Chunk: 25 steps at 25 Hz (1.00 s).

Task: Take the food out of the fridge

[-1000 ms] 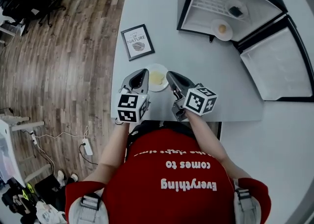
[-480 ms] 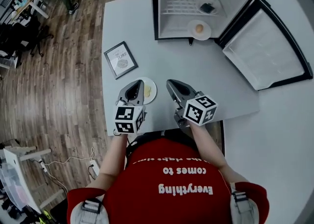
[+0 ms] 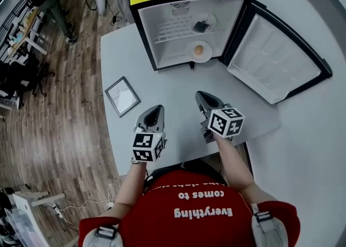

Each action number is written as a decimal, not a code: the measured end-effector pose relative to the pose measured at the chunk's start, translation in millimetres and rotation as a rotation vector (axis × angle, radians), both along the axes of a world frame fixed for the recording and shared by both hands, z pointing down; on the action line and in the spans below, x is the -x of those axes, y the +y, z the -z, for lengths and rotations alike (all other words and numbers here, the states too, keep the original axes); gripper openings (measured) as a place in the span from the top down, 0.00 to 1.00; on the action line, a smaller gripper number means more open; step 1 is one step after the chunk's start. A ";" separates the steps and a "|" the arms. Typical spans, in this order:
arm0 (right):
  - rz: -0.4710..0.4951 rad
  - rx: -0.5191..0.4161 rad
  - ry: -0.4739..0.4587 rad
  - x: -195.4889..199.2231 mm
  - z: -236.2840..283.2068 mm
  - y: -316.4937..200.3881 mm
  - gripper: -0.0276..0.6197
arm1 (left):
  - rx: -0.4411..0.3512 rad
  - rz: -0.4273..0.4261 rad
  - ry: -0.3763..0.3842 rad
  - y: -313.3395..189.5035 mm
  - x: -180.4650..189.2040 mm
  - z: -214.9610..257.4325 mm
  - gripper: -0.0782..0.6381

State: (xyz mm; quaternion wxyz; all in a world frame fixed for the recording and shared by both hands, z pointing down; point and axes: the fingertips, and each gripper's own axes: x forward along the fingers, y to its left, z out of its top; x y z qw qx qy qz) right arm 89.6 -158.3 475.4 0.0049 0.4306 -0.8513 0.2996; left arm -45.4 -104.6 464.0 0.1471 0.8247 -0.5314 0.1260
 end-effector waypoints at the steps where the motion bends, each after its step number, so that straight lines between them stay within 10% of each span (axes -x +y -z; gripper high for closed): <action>1: -0.013 -0.001 -0.005 -7.4 2.3 -8.1 0.94 | -0.002 -0.004 0.001 -3.3 -4.7 0.9 0.88; 16: -0.141 0.019 -0.019 -60.8 33.7 -170.4 0.94 | 0.019 0.047 0.022 -45.8 -7.2 -4.7 0.88; 25: -0.243 0.215 -0.072 -51.1 -1.2 -249.2 0.93 | 0.060 0.075 0.028 -61.3 6.5 -18.9 0.88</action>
